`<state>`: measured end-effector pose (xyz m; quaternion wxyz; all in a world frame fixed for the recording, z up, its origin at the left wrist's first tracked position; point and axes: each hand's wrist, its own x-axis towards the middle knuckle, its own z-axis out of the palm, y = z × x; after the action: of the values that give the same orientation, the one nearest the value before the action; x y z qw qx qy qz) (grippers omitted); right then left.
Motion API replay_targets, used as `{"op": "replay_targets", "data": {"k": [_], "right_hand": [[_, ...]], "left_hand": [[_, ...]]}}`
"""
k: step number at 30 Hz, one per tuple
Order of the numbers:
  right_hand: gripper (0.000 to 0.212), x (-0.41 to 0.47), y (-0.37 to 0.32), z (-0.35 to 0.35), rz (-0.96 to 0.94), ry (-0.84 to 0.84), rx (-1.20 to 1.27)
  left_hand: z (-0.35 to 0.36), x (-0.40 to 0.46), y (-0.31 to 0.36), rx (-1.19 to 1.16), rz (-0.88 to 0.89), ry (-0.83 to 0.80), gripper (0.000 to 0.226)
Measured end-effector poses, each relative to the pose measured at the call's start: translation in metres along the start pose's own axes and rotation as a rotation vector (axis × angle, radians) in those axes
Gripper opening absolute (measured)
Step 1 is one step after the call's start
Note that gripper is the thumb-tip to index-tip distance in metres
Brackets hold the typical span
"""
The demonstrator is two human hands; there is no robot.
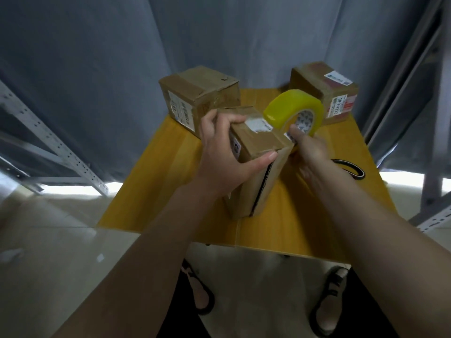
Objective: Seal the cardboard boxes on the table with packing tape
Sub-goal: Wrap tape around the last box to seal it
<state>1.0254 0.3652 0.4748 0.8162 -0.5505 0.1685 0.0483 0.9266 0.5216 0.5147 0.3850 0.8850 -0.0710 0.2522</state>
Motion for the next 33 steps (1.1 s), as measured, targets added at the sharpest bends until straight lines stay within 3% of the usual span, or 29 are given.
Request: {"op": "replay_targets", "data": {"k": [3,6,8,10,12,15,19,25,30,33], "right_hand": [[0.032,0.000,0.000,0.008,-0.028,-0.001,-0.045],[0.037,-0.003,0.004,0.018,-0.054,-0.009,-0.096],[0.048,-0.005,0.006,0.024,-0.088,-0.004,-0.150],[0.053,-0.008,0.007,0.028,-0.129,0.016,-0.214],[0.042,-0.010,0.006,0.027,-0.141,0.011,-0.204],[0.014,-0.011,0.004,0.021,-0.145,-0.029,-0.189],[0.019,-0.008,-0.004,0.019,-0.158,-0.049,-0.183],[0.014,0.002,-0.012,0.016,-0.150,-0.031,-0.154],[0.019,0.011,-0.014,0.011,-0.114,0.023,-0.133],[0.049,0.016,-0.007,0.003,-0.050,0.050,-0.216]], "left_hand": [[-0.019,0.005,-0.002,0.180,0.192,-0.041,0.076],[-0.036,0.023,0.007,0.225,0.071,-0.082,0.070],[-0.038,0.037,0.014,0.427,-0.042,-0.158,0.090],[-0.035,0.046,0.019,0.606,-0.113,-0.398,0.120],[-0.031,0.047,0.020,0.676,-0.133,-0.498,0.126],[-0.025,0.044,0.021,0.646,-0.123,-0.420,0.107],[-0.026,0.050,0.024,0.723,-0.185,-0.530,0.120],[-0.024,0.066,0.029,0.699,-0.073,-0.540,0.113],[-0.013,0.076,0.032,0.546,-0.168,-0.534,0.109],[-0.009,0.069,0.022,0.516,-0.141,-0.524,0.104]]}}
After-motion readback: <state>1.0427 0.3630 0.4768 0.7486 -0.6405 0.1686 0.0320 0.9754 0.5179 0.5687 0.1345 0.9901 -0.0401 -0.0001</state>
